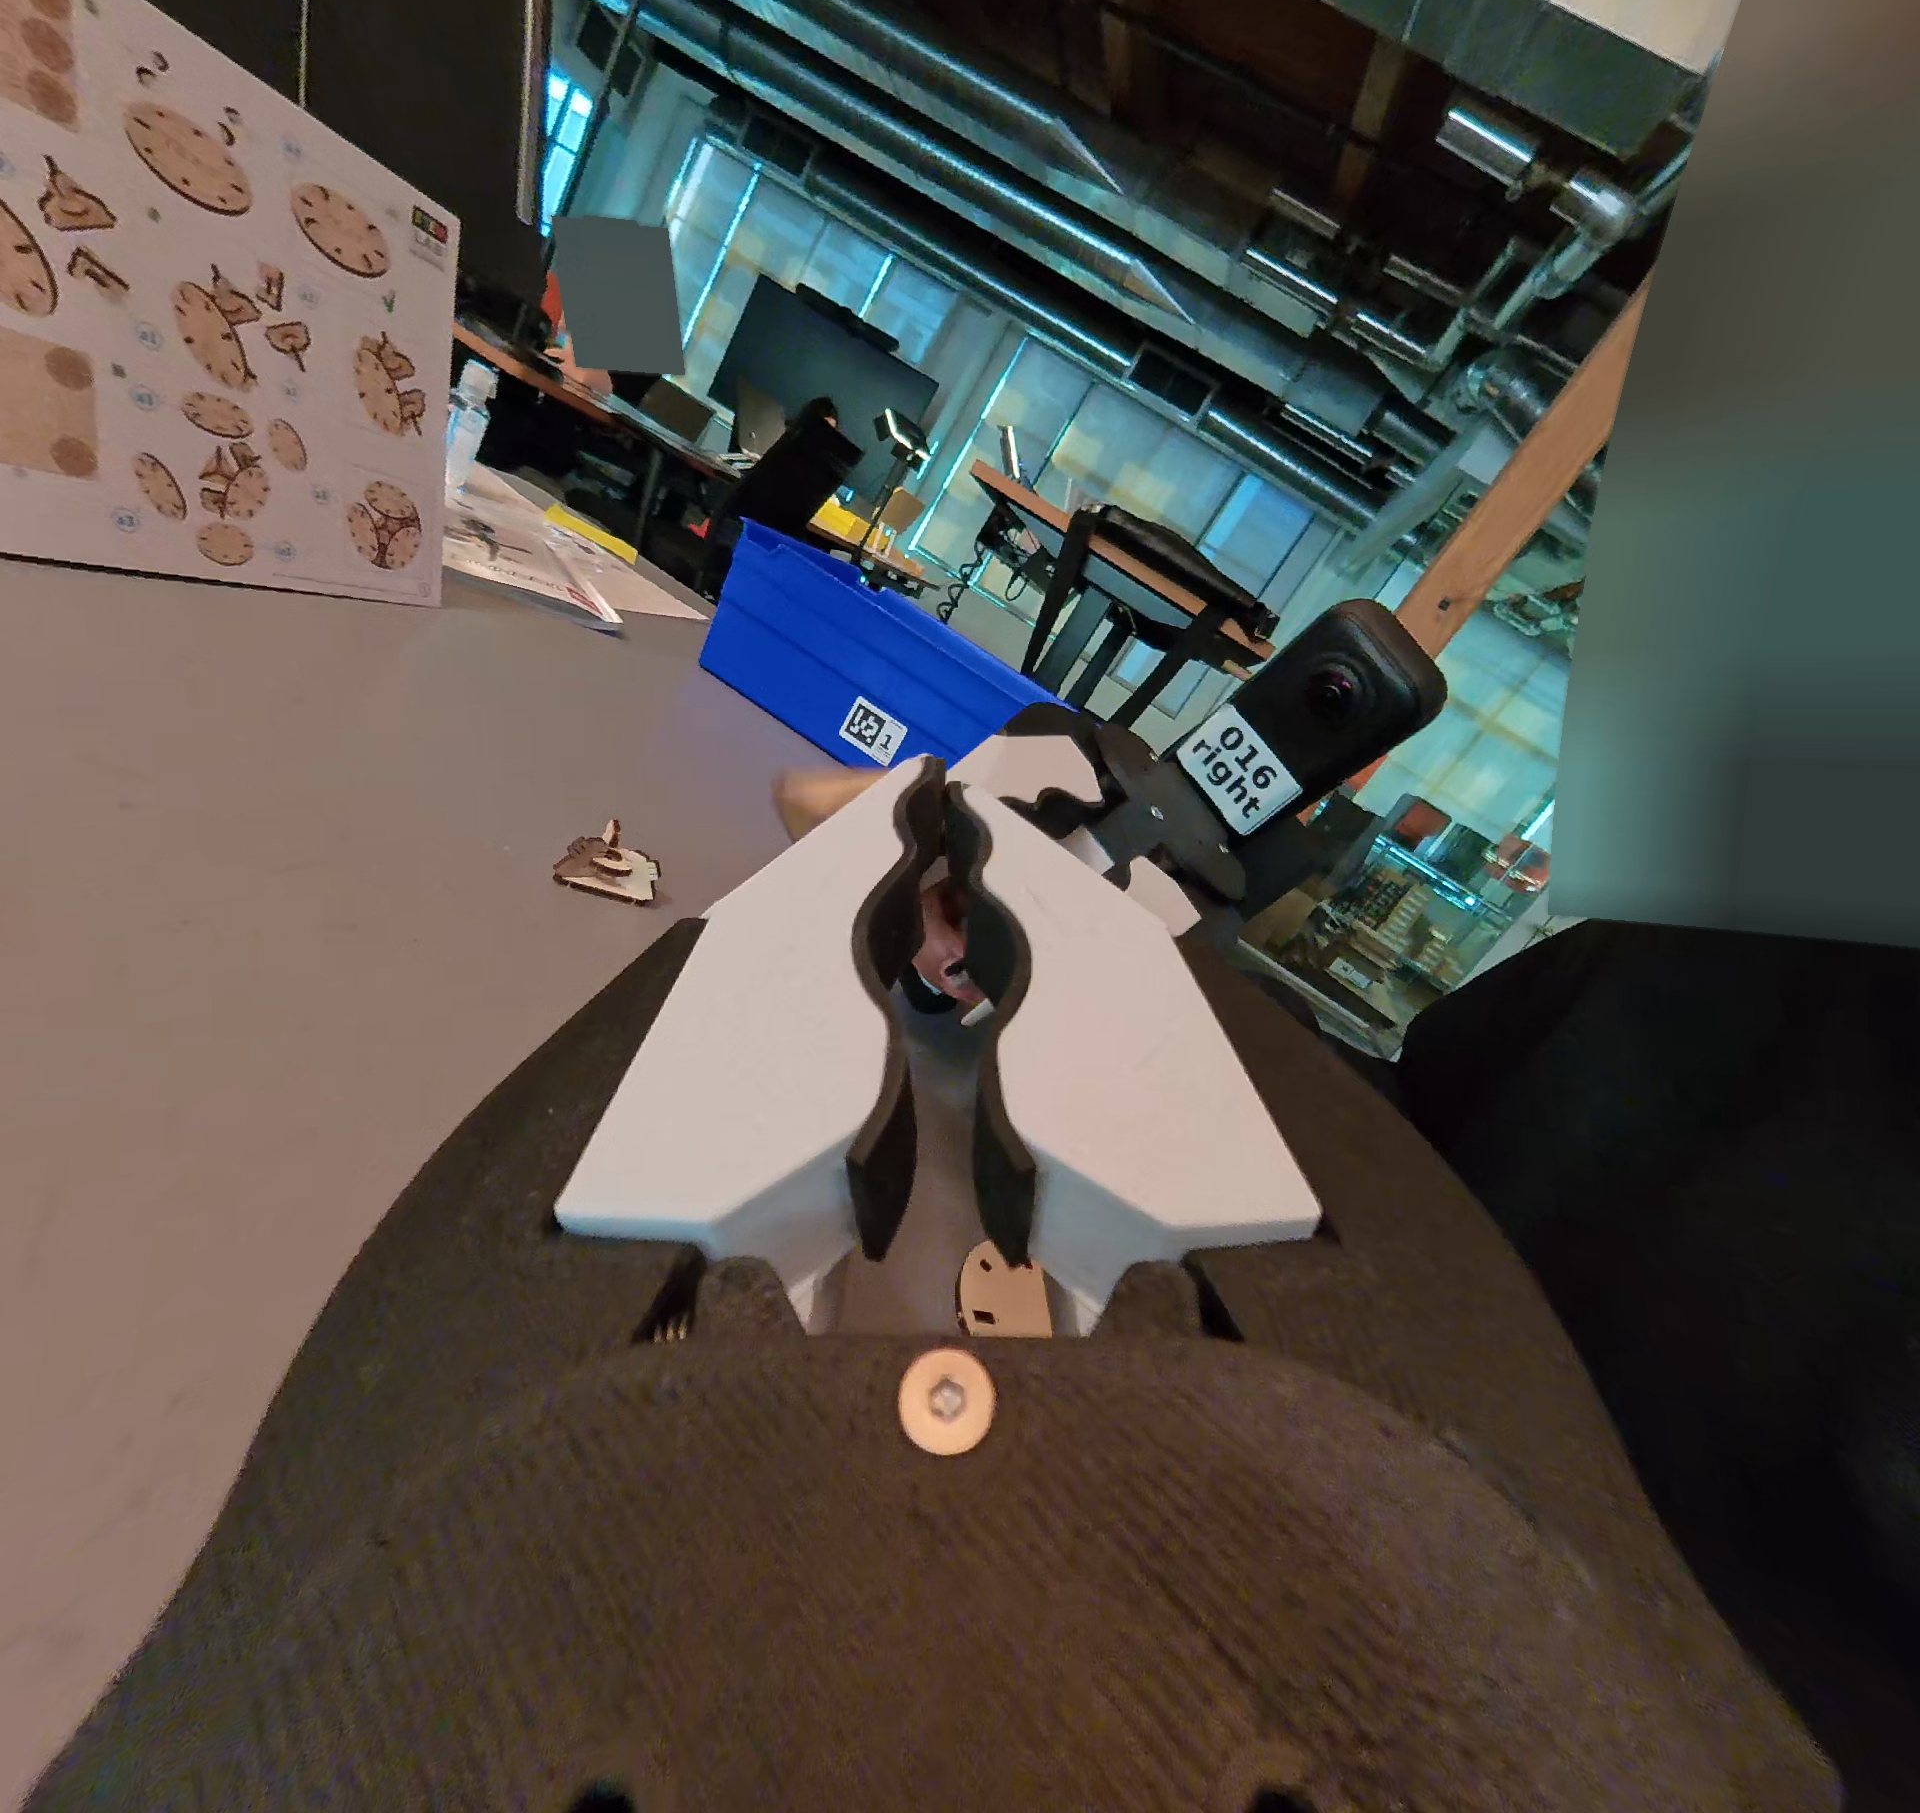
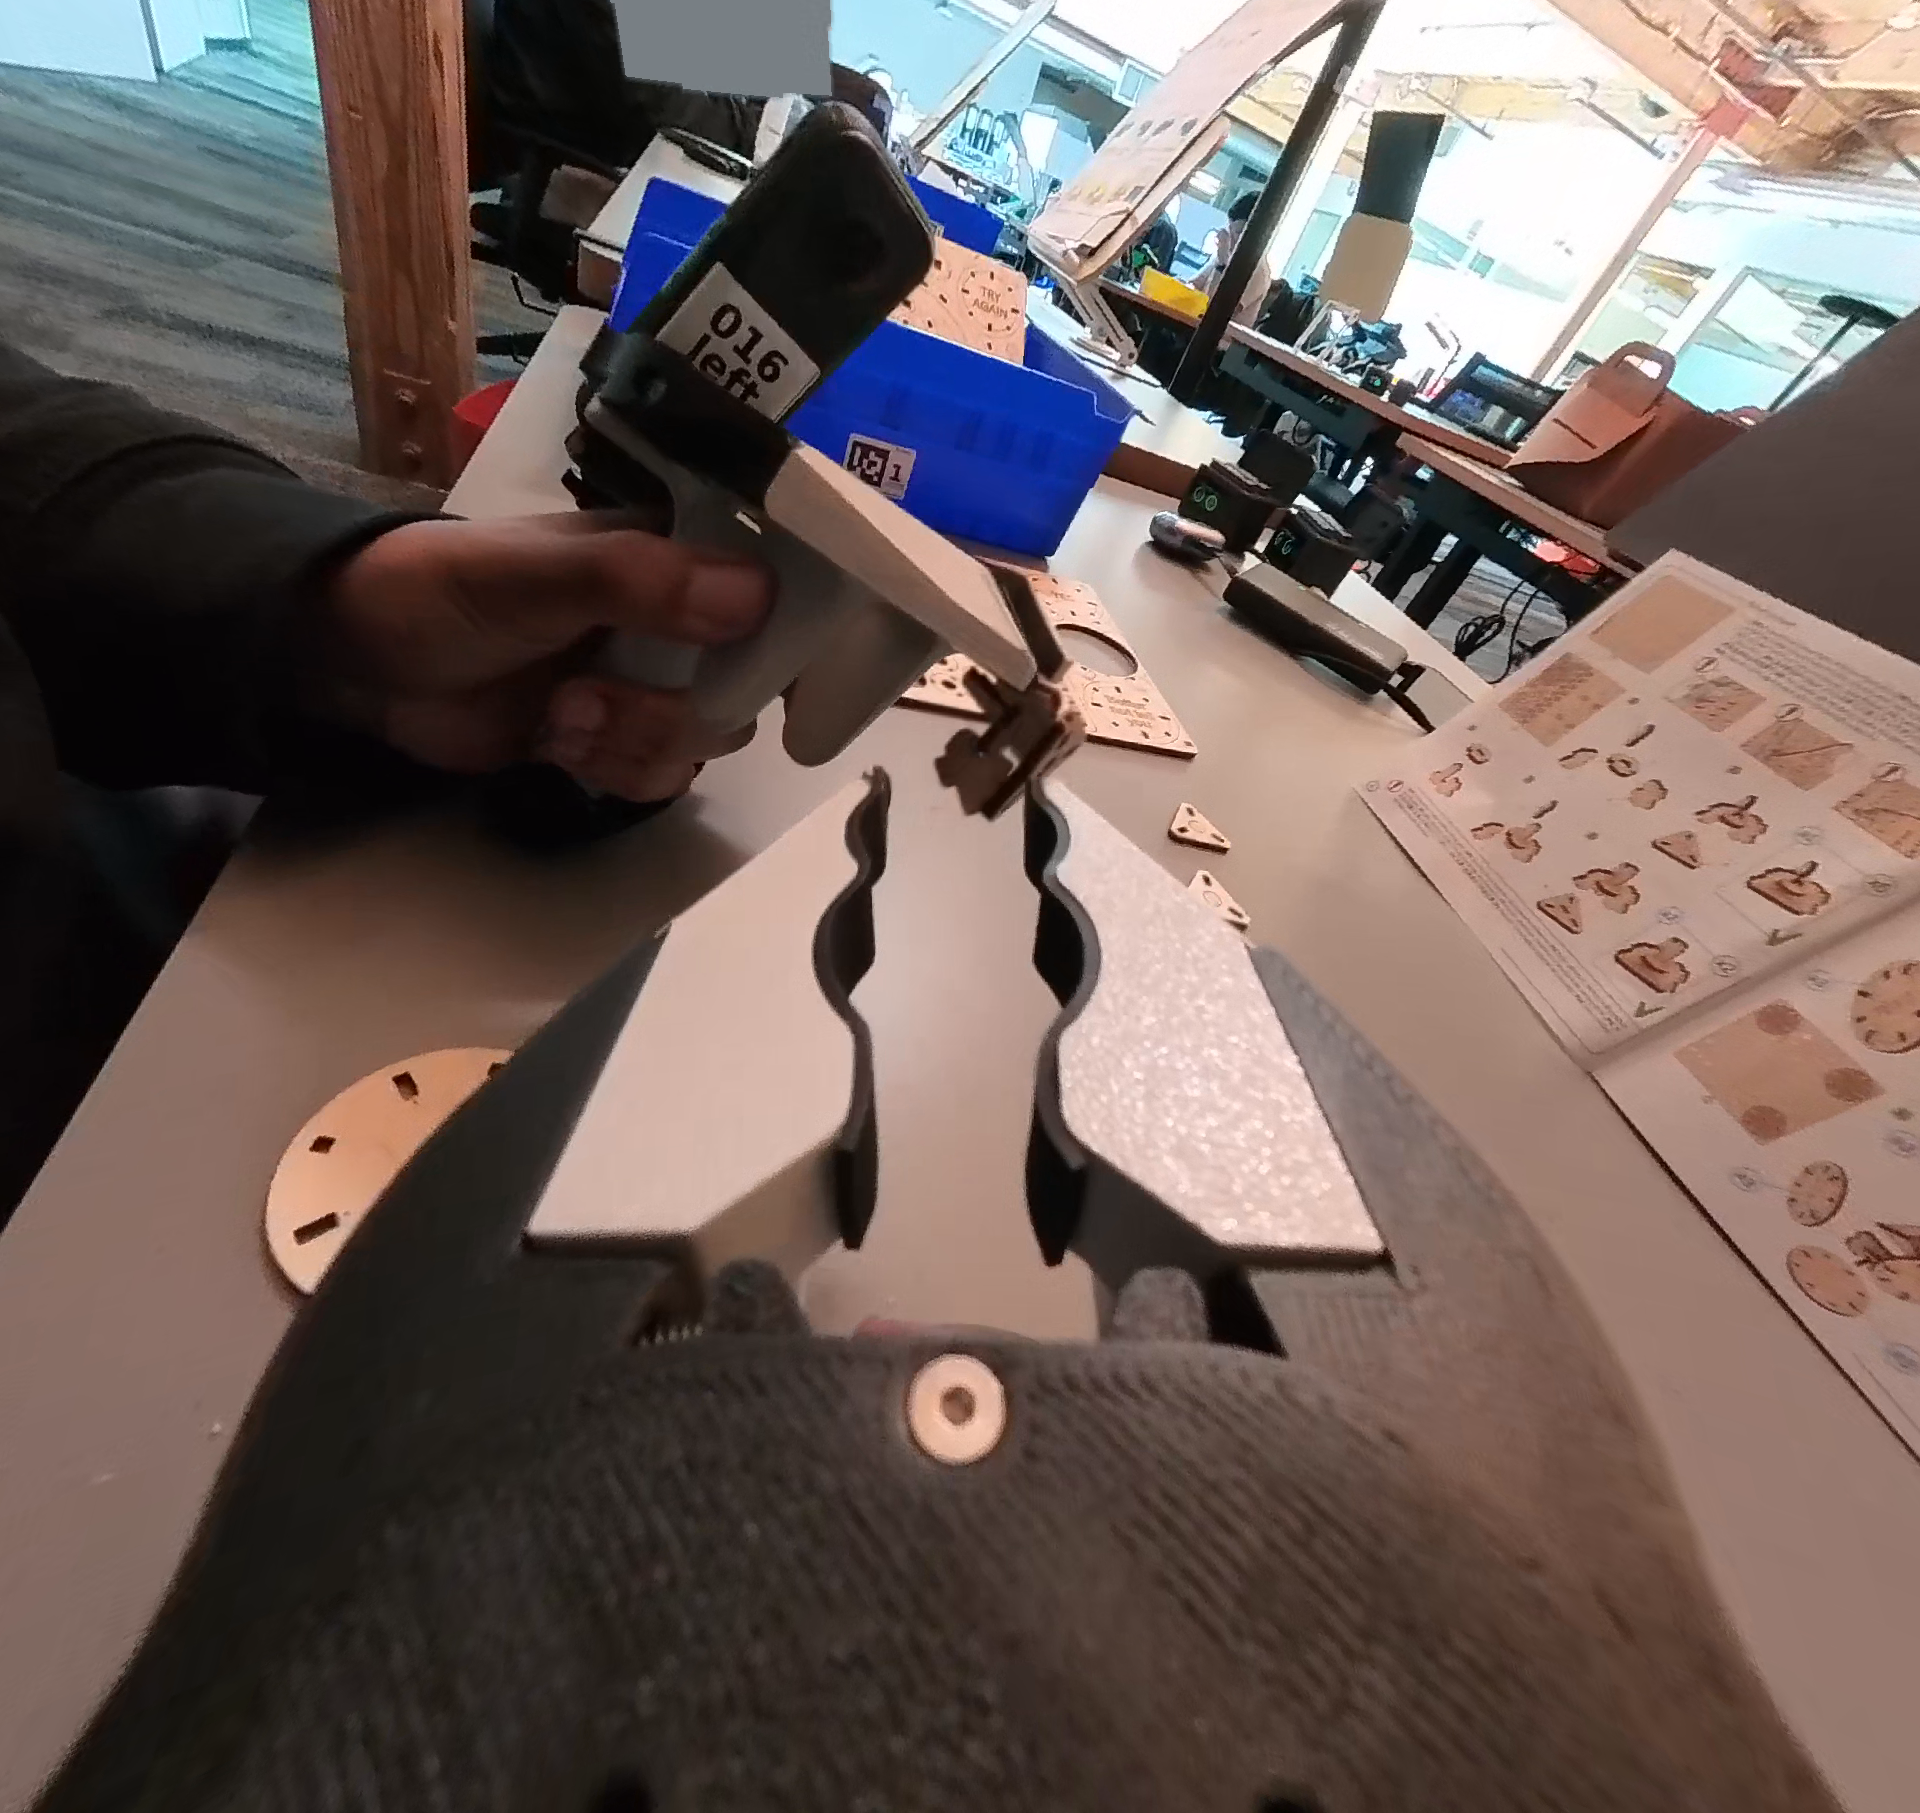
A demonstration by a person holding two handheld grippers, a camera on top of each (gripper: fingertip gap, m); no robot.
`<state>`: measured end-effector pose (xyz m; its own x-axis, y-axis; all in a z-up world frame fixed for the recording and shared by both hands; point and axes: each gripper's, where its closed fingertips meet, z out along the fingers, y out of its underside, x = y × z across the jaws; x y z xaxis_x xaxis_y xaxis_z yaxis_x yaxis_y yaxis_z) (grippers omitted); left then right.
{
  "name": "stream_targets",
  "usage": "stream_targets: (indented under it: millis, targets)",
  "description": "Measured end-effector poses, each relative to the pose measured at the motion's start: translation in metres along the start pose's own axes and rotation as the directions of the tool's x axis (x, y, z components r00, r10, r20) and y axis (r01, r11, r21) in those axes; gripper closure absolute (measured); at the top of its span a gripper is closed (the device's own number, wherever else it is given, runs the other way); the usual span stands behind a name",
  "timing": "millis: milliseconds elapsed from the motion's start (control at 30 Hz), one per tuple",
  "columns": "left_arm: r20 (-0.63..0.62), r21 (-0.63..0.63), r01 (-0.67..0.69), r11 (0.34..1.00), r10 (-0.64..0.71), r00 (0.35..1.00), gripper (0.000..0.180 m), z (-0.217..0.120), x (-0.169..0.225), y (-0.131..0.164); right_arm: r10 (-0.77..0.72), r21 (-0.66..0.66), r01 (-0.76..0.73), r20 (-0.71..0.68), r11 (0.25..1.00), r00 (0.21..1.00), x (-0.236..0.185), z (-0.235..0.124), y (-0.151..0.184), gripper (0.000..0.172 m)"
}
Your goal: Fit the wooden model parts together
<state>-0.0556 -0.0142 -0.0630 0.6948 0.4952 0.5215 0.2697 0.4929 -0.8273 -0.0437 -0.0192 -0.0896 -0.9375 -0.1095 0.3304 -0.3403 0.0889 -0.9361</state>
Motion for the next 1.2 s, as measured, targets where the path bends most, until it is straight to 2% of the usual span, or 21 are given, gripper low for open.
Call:
stream_targets:
  millis: [300,833,933,1000,1067,1200]
  targets:
    - [-0.031,0.065,0.102,0.993,-0.1,0.994,0.18,-0.007,-0.006,-0.009,0.002,-0.003,-0.002,-0.014,1.0,1.0,0.003,0.0,0.001,0.149]
    - [0.029,0.133,0.087,0.987,-0.092,0.995,0.18,-0.014,-0.015,-0.018,0.021,-0.058,-0.027,-0.097,0.998,0.995,0.019,-0.001,0.011,0.152]
    - [0.085,0.118,0.066,0.991,-0.077,0.993,0.164,-0.014,-0.022,-0.017,0.028,-0.056,-0.035,-0.121,0.998,0.992,0.023,-0.002,0.01,0.153]
    - [0.203,0.081,0.015,0.997,-0.031,0.979,0.16,-0.018,-0.036,-0.017,0.034,-0.044,-0.041,-0.142,0.998,0.989,0.026,-0.005,0.007,0.153]
    - [0.308,0.009,-0.08,0.997,0.073,0.948,0.16,-0.026,-0.05,-0.023,0.045,-0.023,-0.05,-0.159,0.999,0.986,0.028,-0.006,0.002,0.154]
    - [0.413,-0.27,-0.064,0.961,0.175,0.894,0.156,-0.028,-0.078,-0.018,0.052,0.008,-0.052,-0.147,0.999,0.988,0.021,-0.006,-0.007,0.155]
